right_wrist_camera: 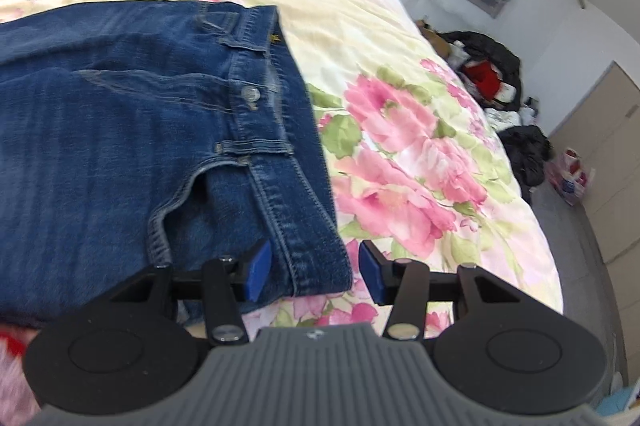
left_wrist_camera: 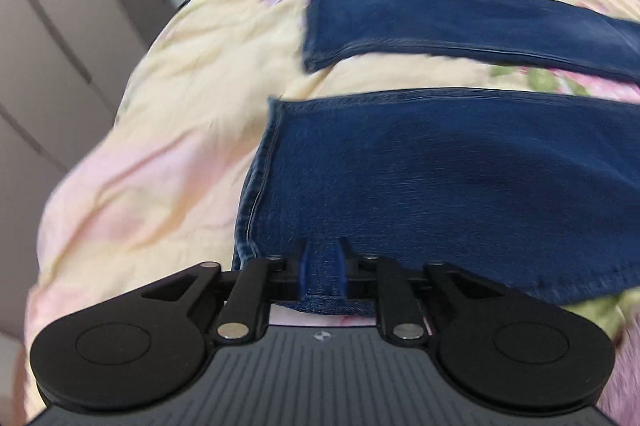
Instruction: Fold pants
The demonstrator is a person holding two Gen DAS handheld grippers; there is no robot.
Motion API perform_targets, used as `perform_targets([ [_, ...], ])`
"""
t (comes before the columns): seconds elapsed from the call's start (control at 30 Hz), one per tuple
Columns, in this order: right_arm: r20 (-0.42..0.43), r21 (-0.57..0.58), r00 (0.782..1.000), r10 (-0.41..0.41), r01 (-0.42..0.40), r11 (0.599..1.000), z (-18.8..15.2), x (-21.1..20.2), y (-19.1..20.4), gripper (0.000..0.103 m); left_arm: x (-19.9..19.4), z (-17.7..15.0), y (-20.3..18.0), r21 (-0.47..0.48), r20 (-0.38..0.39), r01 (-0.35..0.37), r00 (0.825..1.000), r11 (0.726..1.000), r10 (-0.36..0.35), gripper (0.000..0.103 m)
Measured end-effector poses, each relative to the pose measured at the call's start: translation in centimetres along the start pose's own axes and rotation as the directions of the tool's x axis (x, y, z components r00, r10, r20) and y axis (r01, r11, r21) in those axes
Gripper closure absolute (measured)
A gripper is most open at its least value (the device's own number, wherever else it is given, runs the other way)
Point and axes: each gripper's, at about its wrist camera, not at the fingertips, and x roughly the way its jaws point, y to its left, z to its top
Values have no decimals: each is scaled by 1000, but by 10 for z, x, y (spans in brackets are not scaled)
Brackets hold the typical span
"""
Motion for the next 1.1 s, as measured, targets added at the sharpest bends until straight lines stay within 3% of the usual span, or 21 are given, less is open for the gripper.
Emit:
perform_targets([
  [0.07, 10, -64, 1000, 25, -24, 998, -4, -7, 0, 58, -13, -3, -13, 112, 11, -14, 1000, 994, 13, 68],
  [0.17, 31, -138, 999, 36, -32, 990, -7, -18, -1, 58, -25, -11, -34, 294, 24, -55, 998, 954, 50, 58],
  [0.3, 78, -213, 996, 35, -18, 977, -12, -31, -7, 58, -27, -33, -63, 528, 26, -108, 993, 842, 111, 50],
  [0.4, 60, -255, 998, 30, -14, 967, -13, -38, -14, 58, -17, -50, -82, 633, 32, -129, 990, 764, 140, 46],
  [0.5, 26, -339, 1000, 17, -7, 941, -19, -44, -22, 58, -6, -67, -97, 738, 63, -165, 982, 654, 176, 45],
  [0.57, 6, -397, 1000, 1, 2, 918, -24, -50, -27, 58, 1, -73, -102, 777, 85, -187, 977, 602, 194, 43],
  [0.7, 15, -437, 1000, -17, 22, 899, -33, -60, -35, 58, 16, -75, -110, 815, 153, -262, 957, 516, 245, 39],
  [0.77, 41, -436, 999, -13, 30, 900, -36, -61, -32, 58, 24, -75, -114, 819, 182, -293, 948, 494, 261, 39],
  [0.83, 57, -457, 998, -5, 31, 889, -39, -57, -23, 58, 28, -71, -115, 805, 190, -310, 943, 506, 274, 44],
  [0.87, 63, -473, 998, 0, 30, 881, -41, -55, -18, 59, 27, -72, -114, 790, 188, -311, 943, 528, 275, 59],
  [0.9, 71, -490, 997, 8, 28, 871, -43, -53, -10, 60, 27, -69, -112, 771, 176, -304, 946, 560, 270, 69],
  [0.93, 75, -508, 997, 22, 19, 861, -44, -50, -2, 63, 25, -65, -110, 748, 169, -300, 949, 591, 268, 89],
  [0.97, 77, -528, 996, 34, 11, 849, -46, -47, 5, 67, 21, -63, -109, 720, 172, -303, 950, 625, 262, 95],
  [1.1, 85, -618, 993, 86, -15, 786, -53, -41, 28, 68, -9, -40, -94, 524, 195, -299, 953, 797, 230, 99],
])
